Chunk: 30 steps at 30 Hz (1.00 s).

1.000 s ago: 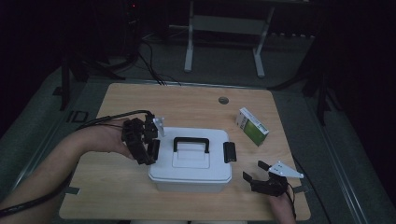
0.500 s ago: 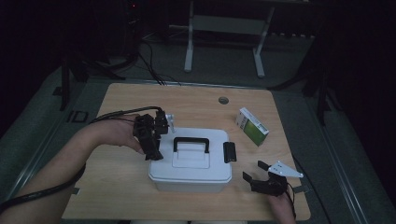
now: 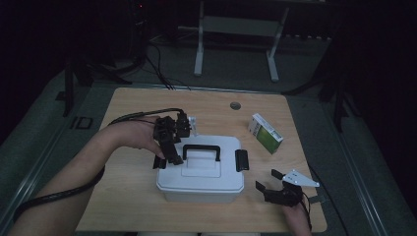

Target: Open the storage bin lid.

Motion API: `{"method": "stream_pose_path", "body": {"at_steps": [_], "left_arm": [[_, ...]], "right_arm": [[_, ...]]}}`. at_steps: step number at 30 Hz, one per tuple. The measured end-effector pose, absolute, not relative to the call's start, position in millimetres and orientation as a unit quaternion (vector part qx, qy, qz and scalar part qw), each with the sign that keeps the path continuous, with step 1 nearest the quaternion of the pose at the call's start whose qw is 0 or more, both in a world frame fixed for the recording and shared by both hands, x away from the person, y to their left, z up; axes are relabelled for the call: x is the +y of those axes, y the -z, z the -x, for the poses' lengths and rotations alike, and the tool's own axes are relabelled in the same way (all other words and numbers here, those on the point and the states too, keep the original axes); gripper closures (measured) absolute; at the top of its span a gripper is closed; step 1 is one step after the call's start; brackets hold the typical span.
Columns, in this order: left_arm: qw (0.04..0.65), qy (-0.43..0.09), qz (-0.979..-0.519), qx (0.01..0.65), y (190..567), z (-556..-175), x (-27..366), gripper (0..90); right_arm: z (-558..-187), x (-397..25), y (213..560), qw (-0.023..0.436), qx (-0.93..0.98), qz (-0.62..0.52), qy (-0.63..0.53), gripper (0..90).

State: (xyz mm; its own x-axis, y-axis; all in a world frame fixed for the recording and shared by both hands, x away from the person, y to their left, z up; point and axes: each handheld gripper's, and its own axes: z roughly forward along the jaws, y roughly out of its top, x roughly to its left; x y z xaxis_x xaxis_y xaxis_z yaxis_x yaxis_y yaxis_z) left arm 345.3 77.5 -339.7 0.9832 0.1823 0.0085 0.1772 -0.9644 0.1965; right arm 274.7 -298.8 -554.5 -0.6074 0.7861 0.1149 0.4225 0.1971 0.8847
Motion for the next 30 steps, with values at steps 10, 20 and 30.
{"method": "stream_pose_path", "body": {"at_steps": [10,20,30], "left_arm": [[0.089,-0.012,-0.993,0.073,339.5,-350.0,57.1,27.7],[0.079,-0.005,-0.995,0.06,343.6,-356.9,38.7,31.0],[0.069,-0.002,-0.996,0.052,349.2,-366.4,26.3,34.5]], "right_arm": [[-274.5,-299.2,554.4,0.184,0.751,-0.402,-0.491,14.0],[-274.3,-299.9,554.5,0.181,0.749,-0.401,-0.495,14.0],[-274.2,-300.3,554.5,0.178,0.749,-0.4,-0.497,14.0]]}}
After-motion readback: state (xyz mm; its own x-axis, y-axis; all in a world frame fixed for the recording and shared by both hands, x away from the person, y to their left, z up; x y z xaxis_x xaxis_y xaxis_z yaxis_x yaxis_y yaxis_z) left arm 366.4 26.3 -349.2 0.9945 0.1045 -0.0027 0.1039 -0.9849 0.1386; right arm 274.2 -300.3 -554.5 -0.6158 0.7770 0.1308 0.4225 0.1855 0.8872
